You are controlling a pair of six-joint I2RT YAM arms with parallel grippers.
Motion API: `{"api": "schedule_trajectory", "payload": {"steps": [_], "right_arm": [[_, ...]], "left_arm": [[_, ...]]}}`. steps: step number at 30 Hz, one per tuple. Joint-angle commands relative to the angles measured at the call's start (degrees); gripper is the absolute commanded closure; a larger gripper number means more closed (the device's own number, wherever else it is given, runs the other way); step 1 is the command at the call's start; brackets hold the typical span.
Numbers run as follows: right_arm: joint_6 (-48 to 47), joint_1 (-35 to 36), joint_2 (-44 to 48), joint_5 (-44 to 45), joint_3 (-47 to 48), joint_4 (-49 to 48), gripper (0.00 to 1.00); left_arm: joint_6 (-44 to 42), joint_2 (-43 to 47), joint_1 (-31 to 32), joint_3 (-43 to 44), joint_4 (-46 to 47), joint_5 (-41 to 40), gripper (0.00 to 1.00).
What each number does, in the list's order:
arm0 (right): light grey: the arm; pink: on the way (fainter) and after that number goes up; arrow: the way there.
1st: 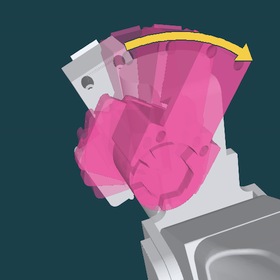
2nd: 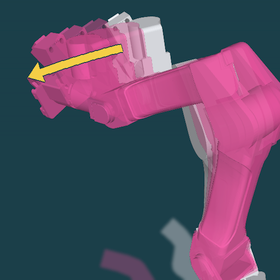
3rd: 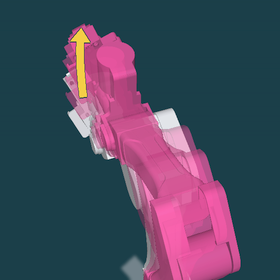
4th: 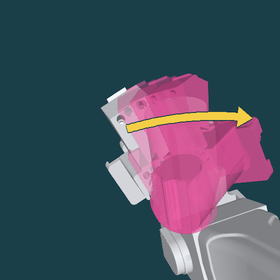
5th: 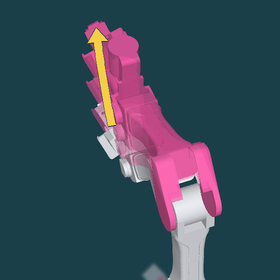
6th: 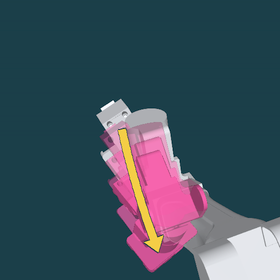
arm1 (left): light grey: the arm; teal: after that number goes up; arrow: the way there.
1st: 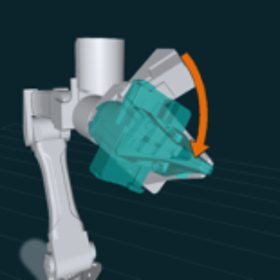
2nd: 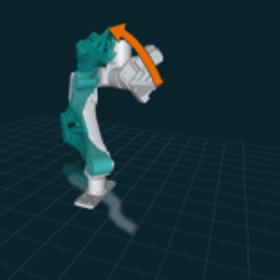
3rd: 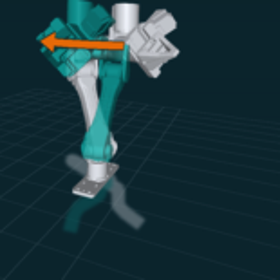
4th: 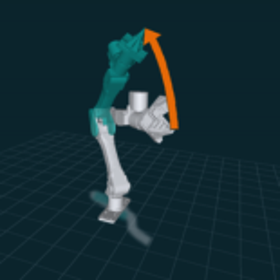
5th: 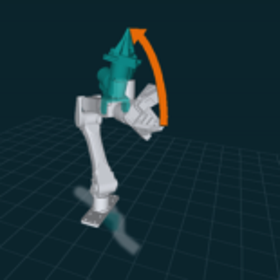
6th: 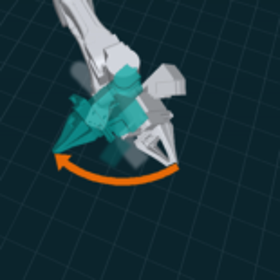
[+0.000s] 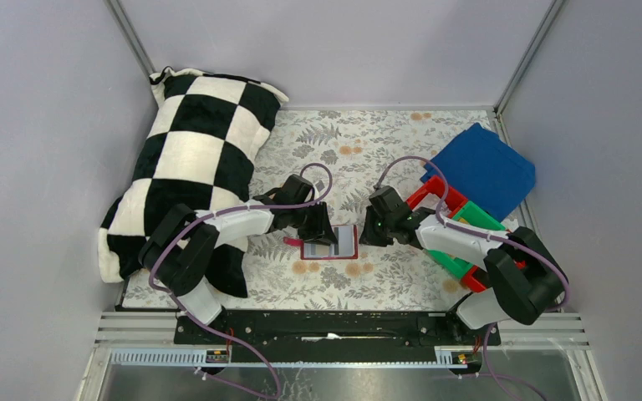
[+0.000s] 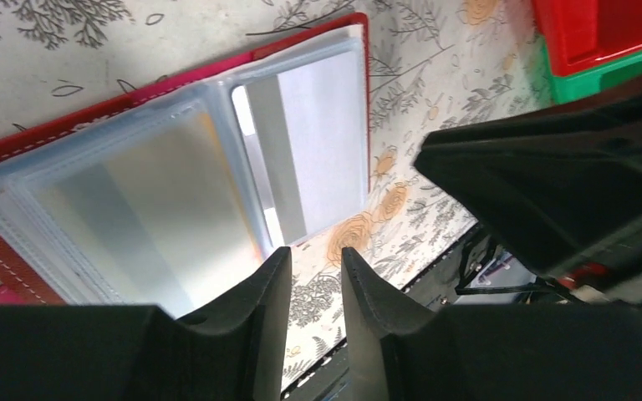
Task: Take the credit cards out of the card holder
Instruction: Remove the credit card from the card holder.
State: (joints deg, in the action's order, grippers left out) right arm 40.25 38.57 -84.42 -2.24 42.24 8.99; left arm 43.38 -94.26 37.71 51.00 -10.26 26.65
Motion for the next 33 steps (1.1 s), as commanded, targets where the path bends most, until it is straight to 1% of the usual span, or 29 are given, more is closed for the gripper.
{"api": "schedule_trajectory", "payload": {"steps": [1, 6, 12, 21, 27, 33], "right_arm": [[-1.67, 0.28, 3.14, 2.51, 3.32, -0.12, 0.76], [-0.29, 0.3, -1.39, -4.75, 5.55, -4.21, 0.76], [1.27, 0.3, -5.08, -7.78, 5.29, -7.98, 0.75], [1.62, 0.28, -8.59, -5.99, 3.7, -8.42, 0.76], [1.46, 0.3, -7.93, -3.72, 3.05, -8.07, 0.74], [1.39, 0.29, -8.05, -4.16, 2.07, -8.39, 0.73]], "left_arm": [[-0.66, -1.4, -0.36, 1.7, 1.21, -1.77, 0.66], [0.65, -3.29, -0.45, 0.83, 4.33, -0.45, 0.63], [0.93, -3.58, -0.67, 0.66, 5.05, -1.16, 0.62], [-0.14, -4.76, -1.24, 0.68, 3.09, -3.34, 0.6], [-0.65, -5.21, -1.29, 0.15, 2.87, -3.95, 0.6], [-0.66, -6.13, -1.24, 0.05, 3.1, -3.87, 0.6]]}}
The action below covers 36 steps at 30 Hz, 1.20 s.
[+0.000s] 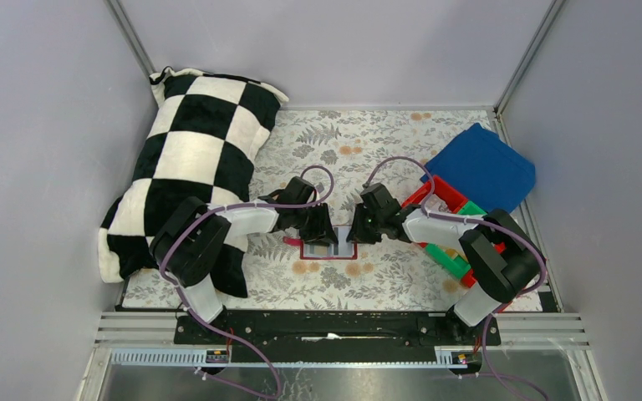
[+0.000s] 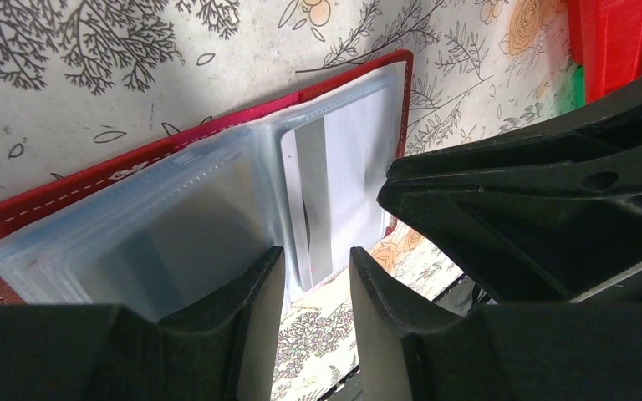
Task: Take the credit cards out of the card holder
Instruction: Remove the credit card from the card holder.
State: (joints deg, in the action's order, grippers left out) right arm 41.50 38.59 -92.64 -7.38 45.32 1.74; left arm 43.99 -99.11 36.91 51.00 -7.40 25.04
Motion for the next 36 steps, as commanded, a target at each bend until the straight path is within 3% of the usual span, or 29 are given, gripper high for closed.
{"api": "schedule_trajectory", "payload": {"steps": [1, 7, 14, 21, 34, 36], "right_arm": [[0.23, 0.26, -0.09, 0.51, -1.33, -2.08, 0.73], [1.06, 0.26, -1.0, -1.75, -2.83, -6.54, 0.74], [4.05, 0.26, -1.99, -4.52, -4.94, -10.88, 0.83], [4.21, 0.26, -3.34, -4.15, -5.3, -10.55, 0.87], [4.61, 0.27, -5.68, -3.46, -5.79, -10.34, 1.0], [4.64, 0.27, -5.87, -3.28, -5.83, -10.04, 1.0]], "left_arm": [[-1.27, -1.29, -0.47, 0.07, 0.25, -2.27, 0.6], [-1.36, -1.51, -0.46, 0.07, 0.19, -2.45, 0.61], [-0.93, -1.73, -0.74, -0.53, 1.31, -1.67, 0.66], [-0.2, -0.39, -1.19, -1.14, 2.32, -1.66, 0.77], [2.27, 3.28, -3.42, -4.77, 7.22, 2.59, 0.81], [2.24, 3.67, -3.57, -4.84, 7.17, 2.5, 0.75]]}}
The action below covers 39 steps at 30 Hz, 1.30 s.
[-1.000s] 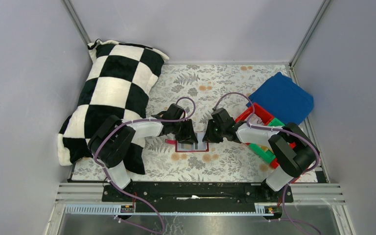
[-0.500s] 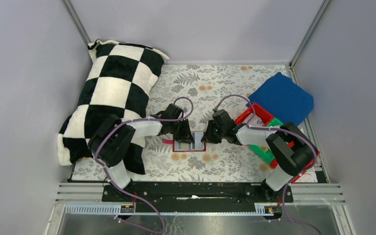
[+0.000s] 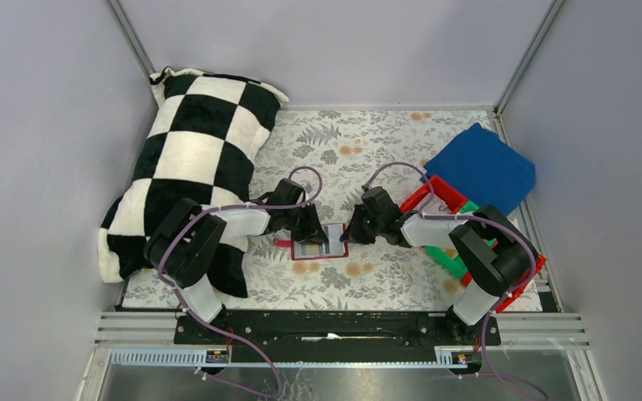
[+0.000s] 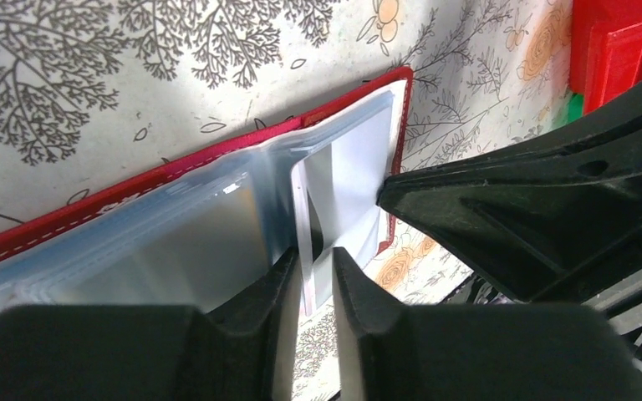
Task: Take the credit cards out of the card holder
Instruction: Remove the credit card from the card holder.
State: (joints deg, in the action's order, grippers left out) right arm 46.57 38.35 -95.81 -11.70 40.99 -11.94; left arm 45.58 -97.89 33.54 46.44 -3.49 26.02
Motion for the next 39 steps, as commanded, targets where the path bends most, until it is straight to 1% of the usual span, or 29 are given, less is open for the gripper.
{"api": "schedule_trajectory", "payload": {"steps": [1, 4, 7, 12, 15, 18, 20, 27, 33, 39], "right_arm": [[-0.44, 0.5, -2.78, 1.21, -1.48, 3.72, 1.0], [-0.43, 0.5, -2.94, 1.35, -1.49, 3.85, 1.0], [-0.34, 0.55, -3.07, 1.42, -1.53, 3.86, 1.0], [-0.42, 0.54, -3.24, 1.42, -1.53, 3.95, 1.0], [-0.45, 0.5, -3.42, 1.42, -1.52, 3.9, 1.0], [-0.43, 0.54, -3.42, 1.42, -1.51, 4.01, 1.0], [-0.45, 0.53, -3.4, 1.49, -1.45, 4.04, 1.0], [-1.52, 0.55, -1.43, 2.51, -0.42, 6.41, 1.0], [-3.45, 0.51, 2.31, 3.69, 1.84, 9.82, 1.0], [-3.59, 0.51, 2.63, 4.12, 1.96, 10.22, 1.0]], "left_arm": [[0.65, 2.7, -0.21, -0.29, 3.18, 1.36, 0.7], [0.63, 3.7, -0.53, -0.78, 2.91, 0.7, 0.68], [0.82, 4.71, -1.16, -1.52, 3.19, 0.18, 0.72], [1.15, 5.38, -1.55, -2.3, 3.28, 0.32, 0.82], [1.5, 5.44, -1.64, -2.64, 4.22, 0.39, 0.85], [1.74, 5.19, -1.73, -2.71, 4.99, 0.87, 0.92], [1.95, 4.94, -1.81, -2.75, 5.32, 1.05, 1.0], [1.35, 6.09, -2.28, -2.68, 4.85, 1.27, 1.0], [-1.93, 7.06, -3.74, -1.54, 0.77, 2.3, 1.0], [-4.26, 9.07, -4.68, -3.31, -0.86, 3.22, 1.0]]}}
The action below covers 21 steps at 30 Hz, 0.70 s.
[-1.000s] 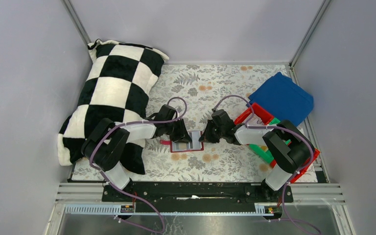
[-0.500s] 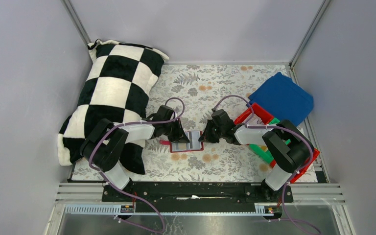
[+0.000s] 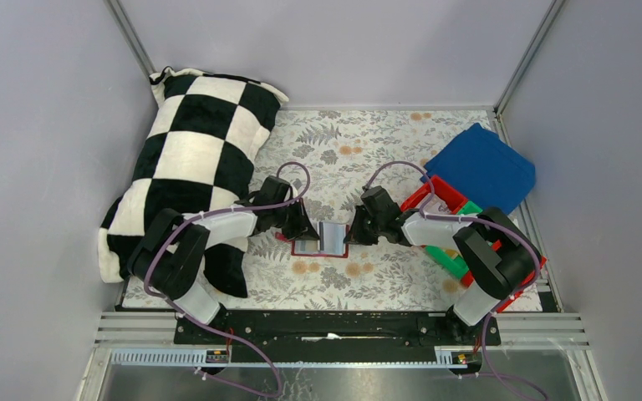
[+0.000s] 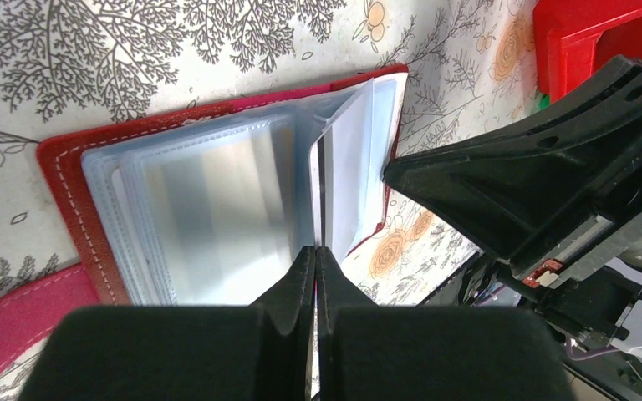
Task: Take the credit cards out of the card holder
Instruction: Remove the credit card from the card holder.
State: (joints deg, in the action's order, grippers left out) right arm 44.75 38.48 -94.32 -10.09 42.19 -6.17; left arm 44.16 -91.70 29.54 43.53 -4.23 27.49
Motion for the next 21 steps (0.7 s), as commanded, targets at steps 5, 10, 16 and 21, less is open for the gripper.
{"api": "schedule_trajectory", "payload": {"steps": [5, 10, 16, 21], "right_arm": [[-1.78, 0.37, 2.47, 2.01, 0.95, 4.39, 1.0], [-2.07, 0.44, 4.98, 2.59, 1.82, 4.7, 1.0], [-2.46, 0.37, 5.35, 3.07, 2.11, 5.34, 1.0], [-1.73, 0.37, 7.88, 1.65, 1.56, 1.62, 1.0]], "left_arm": [[-4.38, 3.58, -0.89, -0.72, -1.12, 3.0, 1.0], [-5.61, 3.2, -1.51, 0.01, -2.17, 3.49, 1.0], [-9.85, 4.51, -3.48, 0.71, -6.21, 5.4, 1.0], [-12.13, 5.38, -4.28, 2.06, -10.44, 5.53, 1.0]]}}
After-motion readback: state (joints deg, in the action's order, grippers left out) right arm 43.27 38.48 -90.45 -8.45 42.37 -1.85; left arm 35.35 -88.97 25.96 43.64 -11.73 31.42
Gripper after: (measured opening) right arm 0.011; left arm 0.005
